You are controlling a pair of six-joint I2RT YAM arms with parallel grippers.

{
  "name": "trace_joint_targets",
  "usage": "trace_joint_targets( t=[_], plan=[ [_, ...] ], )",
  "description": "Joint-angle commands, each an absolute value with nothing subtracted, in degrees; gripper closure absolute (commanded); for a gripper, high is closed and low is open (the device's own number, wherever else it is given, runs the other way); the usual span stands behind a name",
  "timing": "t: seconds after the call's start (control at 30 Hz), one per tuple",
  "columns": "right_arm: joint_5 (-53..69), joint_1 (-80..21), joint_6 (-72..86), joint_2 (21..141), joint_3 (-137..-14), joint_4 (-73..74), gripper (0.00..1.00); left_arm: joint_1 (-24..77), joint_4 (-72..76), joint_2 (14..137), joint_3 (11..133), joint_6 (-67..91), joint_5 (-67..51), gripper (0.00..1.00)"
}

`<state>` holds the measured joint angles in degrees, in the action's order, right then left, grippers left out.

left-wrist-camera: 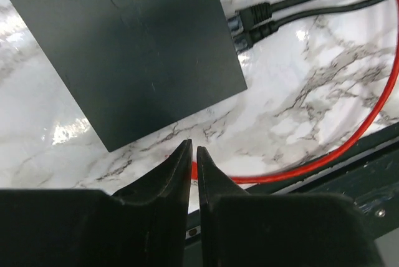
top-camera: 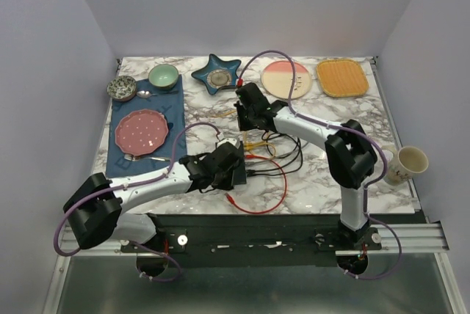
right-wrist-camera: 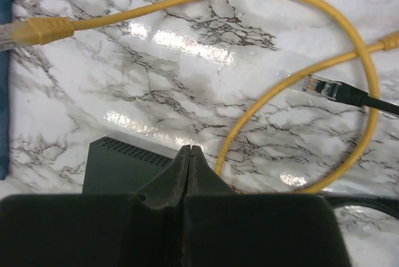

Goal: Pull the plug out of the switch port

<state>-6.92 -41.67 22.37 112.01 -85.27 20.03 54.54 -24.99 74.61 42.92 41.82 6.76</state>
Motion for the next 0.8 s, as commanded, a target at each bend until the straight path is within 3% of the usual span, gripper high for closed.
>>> trace_joint_targets(
  t=[0.0, 0.27, 0.43, 0.77],
  plan=[
    [-5.89, -41.66, 20.74, 117.41, -91.74, 26.10, 0.96, 55.46, -22.06, 77.25, 40.78, 42.28, 0.27, 0.78],
    [-5.71, -41.13, 21.62, 119.01, -86.14, 26.89, 0.96, 55.72, -18.55, 86.02, 37.79, 43.33, -4.38, 0.78],
    [-3.35, -41.04, 22.24, 117.16, -81.22, 26.37, 0.96, 55.46, -19.15, 92.63, 39.63, 44.99, -1.24, 0.78],
    [3.07, -41.04, 24.95, 108.11, -62.59, 19.78, 0.96, 43.61, -17.23, 92.73, 36.31, 47.81, 0.70, 0.78]
  ],
)
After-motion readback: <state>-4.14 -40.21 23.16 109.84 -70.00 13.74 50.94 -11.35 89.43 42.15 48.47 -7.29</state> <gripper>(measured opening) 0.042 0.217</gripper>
